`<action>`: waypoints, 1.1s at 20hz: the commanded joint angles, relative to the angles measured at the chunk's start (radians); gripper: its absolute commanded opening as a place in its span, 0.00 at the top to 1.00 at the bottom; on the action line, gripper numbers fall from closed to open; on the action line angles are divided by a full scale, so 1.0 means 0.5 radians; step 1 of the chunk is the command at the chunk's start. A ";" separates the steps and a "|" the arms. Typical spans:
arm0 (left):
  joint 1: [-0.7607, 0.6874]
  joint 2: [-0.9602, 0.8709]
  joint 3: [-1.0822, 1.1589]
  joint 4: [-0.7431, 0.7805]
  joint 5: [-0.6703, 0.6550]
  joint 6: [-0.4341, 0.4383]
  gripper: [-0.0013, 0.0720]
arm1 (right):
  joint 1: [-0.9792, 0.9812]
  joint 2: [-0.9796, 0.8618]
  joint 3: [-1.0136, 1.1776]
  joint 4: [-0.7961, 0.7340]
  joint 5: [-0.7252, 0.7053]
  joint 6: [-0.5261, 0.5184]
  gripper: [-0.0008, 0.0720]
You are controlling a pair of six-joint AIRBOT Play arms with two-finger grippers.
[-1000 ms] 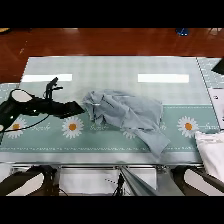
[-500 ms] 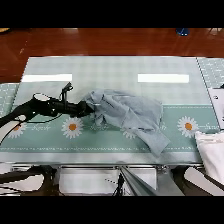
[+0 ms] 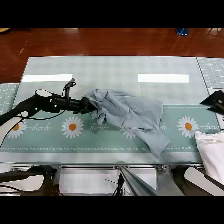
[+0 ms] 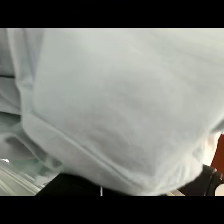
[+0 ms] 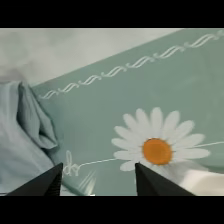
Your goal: Fold the shirts.
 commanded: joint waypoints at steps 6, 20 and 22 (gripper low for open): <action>0.000 0.036 0.011 -0.005 -0.121 0.053 0.95 | 0.327 0.001 -1.063 0.520 -0.493 -0.418 0.24; 0.149 0.077 0.163 -0.007 -0.208 0.073 0.95 | 1.241 -0.085 -1.061 1.087 -1.053 -0.294 0.96; 0.203 0.192 0.356 -0.007 -0.245 0.081 0.95 | 1.229 0.020 -0.883 1.070 -0.928 -0.335 0.97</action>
